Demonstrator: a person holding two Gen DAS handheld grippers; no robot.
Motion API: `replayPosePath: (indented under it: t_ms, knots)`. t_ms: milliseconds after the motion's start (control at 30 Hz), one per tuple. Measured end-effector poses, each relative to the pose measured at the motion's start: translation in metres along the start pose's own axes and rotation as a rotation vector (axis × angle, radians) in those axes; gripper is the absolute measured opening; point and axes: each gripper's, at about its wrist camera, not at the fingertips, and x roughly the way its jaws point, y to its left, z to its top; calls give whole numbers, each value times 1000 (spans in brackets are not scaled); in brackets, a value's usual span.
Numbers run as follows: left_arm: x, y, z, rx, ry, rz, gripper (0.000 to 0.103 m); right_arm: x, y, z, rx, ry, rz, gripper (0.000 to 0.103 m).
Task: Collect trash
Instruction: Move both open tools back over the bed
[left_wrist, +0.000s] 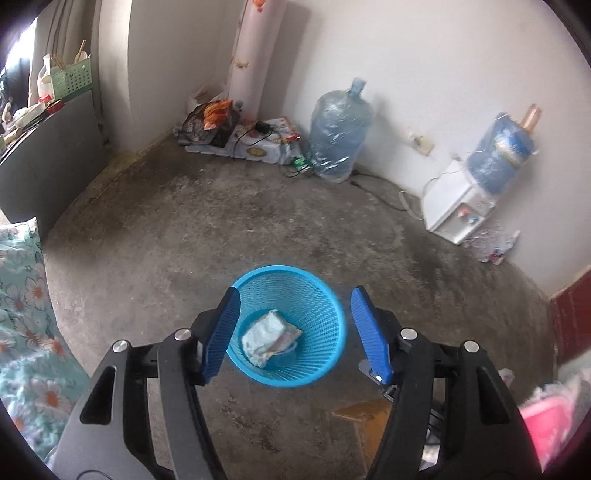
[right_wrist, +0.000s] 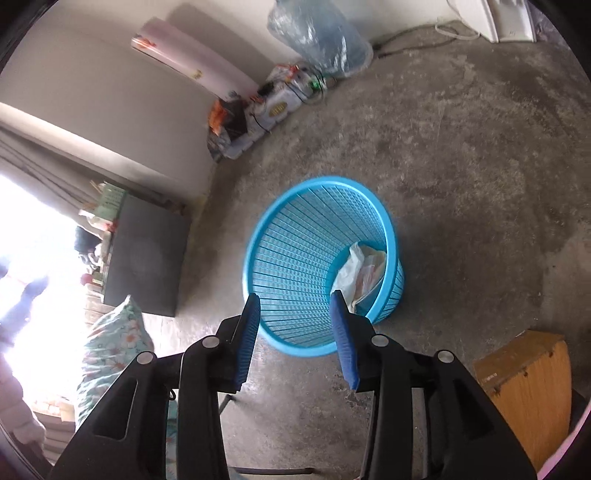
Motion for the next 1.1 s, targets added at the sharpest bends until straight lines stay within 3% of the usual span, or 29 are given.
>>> replayPosePath:
  t_ms: [67, 200, 400, 500, 667, 867, 1100]
  knots:
    - [-42, 0, -6, 18, -15, -56, 59, -22, 13, -6, -32, -22, 27, 40]
    - [-123, 2, -30, 59, -46, -104, 61, -69, 53, -24, -144, -70, 80, 53]
    - [-244, 25, -90, 27, -132, -149, 68, -119, 122, -61, -375, -29, 163, 62]
    - [-300, 47, -126, -25, -207, -132, 71, -134, 151, -86, -502, 27, 209, 63]
    - [-380, 83, -198, -90, -325, 4, 72, -150, 186, -116, -596, 86, 292, 64]
    - [-432, 117, -273, -168, -405, 104, 72, -150, 222, -158, -663, 222, 397, 65]
    - [-423, 117, -335, -107, -366, 188, 72, -149, 248, -204, -757, 309, 373, 65]
